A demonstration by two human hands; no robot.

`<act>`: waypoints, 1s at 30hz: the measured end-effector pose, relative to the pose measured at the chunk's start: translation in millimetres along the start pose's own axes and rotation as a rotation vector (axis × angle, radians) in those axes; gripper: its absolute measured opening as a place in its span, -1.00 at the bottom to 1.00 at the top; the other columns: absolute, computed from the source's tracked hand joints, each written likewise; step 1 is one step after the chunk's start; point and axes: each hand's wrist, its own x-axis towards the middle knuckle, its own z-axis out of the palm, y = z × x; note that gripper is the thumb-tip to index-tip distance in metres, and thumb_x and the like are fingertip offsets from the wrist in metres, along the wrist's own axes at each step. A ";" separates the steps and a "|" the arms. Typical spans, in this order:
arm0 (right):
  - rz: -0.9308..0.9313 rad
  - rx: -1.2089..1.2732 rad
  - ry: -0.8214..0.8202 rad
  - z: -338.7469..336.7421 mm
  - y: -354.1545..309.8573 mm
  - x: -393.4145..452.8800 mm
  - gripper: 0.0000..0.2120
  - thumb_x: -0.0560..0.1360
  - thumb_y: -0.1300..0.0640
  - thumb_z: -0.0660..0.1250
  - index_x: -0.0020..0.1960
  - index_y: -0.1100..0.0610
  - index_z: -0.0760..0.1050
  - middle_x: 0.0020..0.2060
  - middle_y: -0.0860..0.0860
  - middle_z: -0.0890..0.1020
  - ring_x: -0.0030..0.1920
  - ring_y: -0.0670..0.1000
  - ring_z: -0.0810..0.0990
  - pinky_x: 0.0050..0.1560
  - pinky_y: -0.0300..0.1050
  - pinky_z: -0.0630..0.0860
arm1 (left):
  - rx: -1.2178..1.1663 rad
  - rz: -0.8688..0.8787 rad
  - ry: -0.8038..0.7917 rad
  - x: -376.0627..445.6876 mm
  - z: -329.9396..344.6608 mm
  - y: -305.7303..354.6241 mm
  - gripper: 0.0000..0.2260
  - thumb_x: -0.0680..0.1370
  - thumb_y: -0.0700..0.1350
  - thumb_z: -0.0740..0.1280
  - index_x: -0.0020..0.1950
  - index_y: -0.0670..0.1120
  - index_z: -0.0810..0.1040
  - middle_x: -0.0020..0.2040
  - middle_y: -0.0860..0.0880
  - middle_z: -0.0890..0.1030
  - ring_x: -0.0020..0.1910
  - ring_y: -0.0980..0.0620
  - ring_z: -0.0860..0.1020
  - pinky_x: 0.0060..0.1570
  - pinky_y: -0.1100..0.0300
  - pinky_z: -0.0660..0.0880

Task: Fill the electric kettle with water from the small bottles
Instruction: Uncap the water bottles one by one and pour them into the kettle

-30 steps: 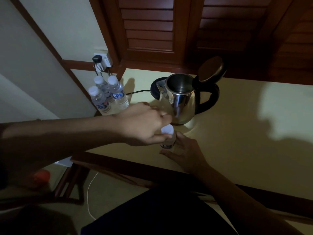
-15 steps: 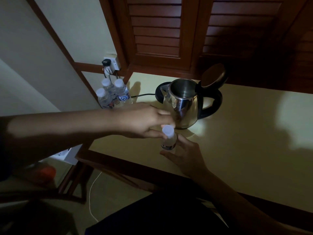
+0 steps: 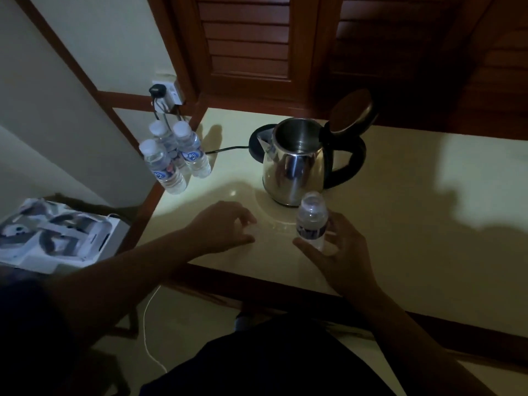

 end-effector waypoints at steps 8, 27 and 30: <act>-0.045 -0.143 0.210 -29.4 -60.5 20.6 -0.30 0.38 -0.11 0.60 0.43 -0.07 0.40 0.15 -0.31 0.62 0.11 -0.25 0.66 -0.01 -0.33 0.62 | -0.517 0.093 0.321 34.1 -31.1 -1.6 -0.38 0.45 0.08 0.58 0.45 0.12 0.44 0.22 0.16 0.51 0.02 0.23 0.56 -0.13 0.40 0.53; 0.136 -1.046 0.020 -33.6 -130.2 61.9 -0.32 0.40 -0.35 0.40 0.47 -0.21 0.39 0.04 -0.04 0.72 -0.08 0.16 0.70 -0.15 -0.02 0.62 | -0.876 0.155 0.352 81.7 -32.4 10.2 -0.15 0.33 0.03 0.67 0.56 0.03 0.39 0.39 0.09 0.54 0.35 0.14 0.51 0.32 0.00 0.57; 0.150 -1.125 0.004 -32.8 -141.6 68.2 -0.33 0.40 -0.34 0.42 0.46 -0.22 0.40 0.05 -0.05 0.71 -0.03 0.17 0.70 -0.15 -0.04 0.59 | -0.877 0.165 0.350 85.3 -37.4 4.9 -0.27 0.31 0.05 0.67 0.43 0.07 0.51 0.28 0.15 0.58 0.27 0.17 0.56 0.25 0.03 0.60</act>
